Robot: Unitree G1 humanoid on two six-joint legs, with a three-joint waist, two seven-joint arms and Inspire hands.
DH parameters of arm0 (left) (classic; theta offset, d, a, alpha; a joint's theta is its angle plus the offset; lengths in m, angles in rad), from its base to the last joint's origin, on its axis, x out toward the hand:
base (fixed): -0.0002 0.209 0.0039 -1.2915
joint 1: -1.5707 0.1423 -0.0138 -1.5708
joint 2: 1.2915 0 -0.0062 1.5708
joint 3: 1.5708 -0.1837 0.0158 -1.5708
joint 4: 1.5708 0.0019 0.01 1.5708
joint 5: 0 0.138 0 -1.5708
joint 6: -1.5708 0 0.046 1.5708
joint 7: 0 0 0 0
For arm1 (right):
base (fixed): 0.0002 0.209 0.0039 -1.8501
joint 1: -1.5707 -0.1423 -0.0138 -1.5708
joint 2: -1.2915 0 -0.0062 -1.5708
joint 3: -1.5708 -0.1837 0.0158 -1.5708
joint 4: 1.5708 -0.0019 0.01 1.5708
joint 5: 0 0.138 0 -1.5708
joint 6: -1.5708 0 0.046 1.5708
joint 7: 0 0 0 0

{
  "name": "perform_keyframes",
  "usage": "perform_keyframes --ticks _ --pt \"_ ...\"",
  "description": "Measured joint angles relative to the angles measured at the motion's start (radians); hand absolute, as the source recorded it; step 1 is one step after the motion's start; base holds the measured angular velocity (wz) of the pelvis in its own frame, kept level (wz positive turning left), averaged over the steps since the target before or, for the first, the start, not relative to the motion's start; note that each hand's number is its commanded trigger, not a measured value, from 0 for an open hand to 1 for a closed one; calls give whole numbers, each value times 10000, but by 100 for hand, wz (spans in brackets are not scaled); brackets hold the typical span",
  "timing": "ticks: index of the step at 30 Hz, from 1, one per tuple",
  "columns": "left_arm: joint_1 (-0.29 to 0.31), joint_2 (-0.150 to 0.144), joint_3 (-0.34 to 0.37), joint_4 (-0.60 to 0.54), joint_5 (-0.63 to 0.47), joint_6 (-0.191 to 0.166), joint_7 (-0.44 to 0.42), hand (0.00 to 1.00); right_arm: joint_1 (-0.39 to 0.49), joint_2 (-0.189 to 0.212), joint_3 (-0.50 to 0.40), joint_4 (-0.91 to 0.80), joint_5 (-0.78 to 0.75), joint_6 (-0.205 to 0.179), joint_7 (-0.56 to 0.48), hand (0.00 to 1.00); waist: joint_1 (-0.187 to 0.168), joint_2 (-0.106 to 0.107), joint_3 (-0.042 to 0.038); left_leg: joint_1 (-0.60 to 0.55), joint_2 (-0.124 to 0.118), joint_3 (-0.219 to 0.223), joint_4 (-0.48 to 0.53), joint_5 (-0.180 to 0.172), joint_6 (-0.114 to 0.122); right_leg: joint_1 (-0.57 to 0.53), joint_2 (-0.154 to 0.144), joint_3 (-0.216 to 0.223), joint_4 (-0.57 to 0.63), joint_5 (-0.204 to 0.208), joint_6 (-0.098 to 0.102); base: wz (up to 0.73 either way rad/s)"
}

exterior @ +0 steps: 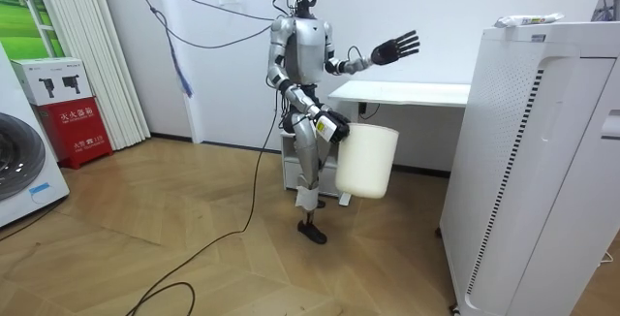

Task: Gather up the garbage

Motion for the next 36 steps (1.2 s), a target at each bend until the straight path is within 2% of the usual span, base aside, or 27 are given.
perform_keyframes --ticks 4,7,10,12,13,14,15,16,17,18,19,20,21,22,23,24,25,26,30,33,35,36 --pt "77 40 45 -19 263 0 307 0 1 -98 0 0 -10 0 37 100 7 -20 3 -39 49 -132 -54 3 -5 56 29 -176 -189 4 4 5" --pt "77 228 84 -89 388 0 529 0 -7 -100 4 -1 69 0 239 100 78 -30 4 -90 176 -133 321 -33 -67 78 96 -215 -171 -46 -55 -4" --pt "75 291 382 -137 735 15 673 0 -1 -64 8 0 45 0 348 100 234 -13 14 -455 386 -223 1525 -35 -69 240 80 -446 -218 -202 -206 -19" --pt "73 288 565 -202 867 5 720 0 7 -54 9 1 -31 0 423 100 269 35 55 -792 552 -580 2670 -18 -63 419 123 -343 -167 -427 -321 -14" --pt "104 289 613 -206 867 -18 792 0 7 -73 8 0 -116 0 443 100 324 96 127 -1245 639 -1036 3649 99 -32 574 143 -98 -97 -618 -394 -7" --pt "165 273 598 -210 865 -101 872 0 7 -116 5 1 -131 0 432 100 366 108 141 -1664 415 -1548 3816 -61 121 636 182 196 -74 -736 -390 0" --pt "151 273 582 -211 864 -156 877 0 0 -135 -18 3 -132 0 413 100 340 122 134 -1970 267 -1709 3632 -139 231 637 189 345 -81 -793 -344 16" --pt "140 276 562 -226 842 -229 887 0 11 -160 -41 17 -127 0 319 100 305 89 153 -2669 -35 -1877 3247 -93 196 660 184 617 -95 -901 -268 20" --pt "163 275 562 -227 829 -309 920 0 60 -199 -55 15 -127 0 241 100 380 38 182 -3263 -340 -1950 2602 128 138 690 185 929 -82 -956 -243 9" --pt "190 275 563 -228 845 -366 944 0 119 -223 -80 13 -126 0 219 100 484 41 182 -3525 -475 -2089 2108 416 126 707 184 995 -77 -985 -230 -24" --pt "203 273 574 -225 850 -442 966 0 249 -292 -91 15 -105 0 193 100 667 116 138 -3814 -591 -2415 1052 1051 142 711 245 1093 60 -1110 -220 -41" --pt "229 274 595 -207 874 -535 1013 0 421 -305 -90 18 -86 1 192 100 851 157 117 -3962 -593 -2761 235 1780 197 719 289 1096 424 -1412 -213 -43" --pt "287 277 615 -205 897 -608 1098 0 483 -294 -84 17 -86 1 210 100 876 182 99 -3934 -601 -2884 93 2100 188 725 281 1106 654 -1614 -159 -27" --pt "412 282 620 -207 937 -698 1222 0 604 -284 -84 16 -87 1 230 100 829 160 43 -3818 -620 -2850 114 2634 342 706 270 1019 996 -1997 -7 -6" --pt "484 317 607 -209 986 -716 1278 0 684 -285 -85 15 -89 2 244 100 824 53 17 -3752 -626 -2553 146 2845 512 735 123 798 1259 -2265 98 0" --pt "524 332 611 -208 1028 -714 1295 0 712 -290 -85 16 -88 2 265 100 826 -10 22 -3701 -612 -2354 162 2964 549 757 -9 633 1378 -2383 154 0" --pt "645 348 614 -208 1099 -715 1315 0 766 -294 -87 17 -85 1 270 100 819 -98 8 -3638 -602 -1990 295 3116 845 784 -273 309 1633 -2540 201 0" --pt "756 352 606 -212 1161 -716 1314 0 807 -311 -87 17 -86 1 269 100 816 -119 7 -3593 -688 -1989 511 2931 863 884 -467 124 1607 -2582 192 0" --pt "770 441 630 -302 1545 -804 1338 0 810 -261 -75 -19 -187 0 239 100 869 -76 5 -3566 -687 -2012 936 2459 835 1249 -525 129 1215 -2698 217 -5" --pt "734 494 642 -320 1717 -808 1337 0 807 -253 -62 -22 -260 -18 207 100 908 -78 9 -3536 -667 -1847 1601 1844 828 1492 -644 137 1356 -3018 254 -8" --pt "698 540 625 -389 1780 -851 1310 0 803 -270 -50 -23 -256 -18 161 100 989 -149 43 -3497 -810 -1771 2130 1198 838 1577 -872 127 1819 -3428 374 -14" --pt "637 549 621 -389 1781 -852 1308 0 794 -277 -50 -23 -249 -18 134 100 1011 -195 64 -3495 -893 -1762 2235 1051 816 1559 -984 81 2001 -3560 415 -4"
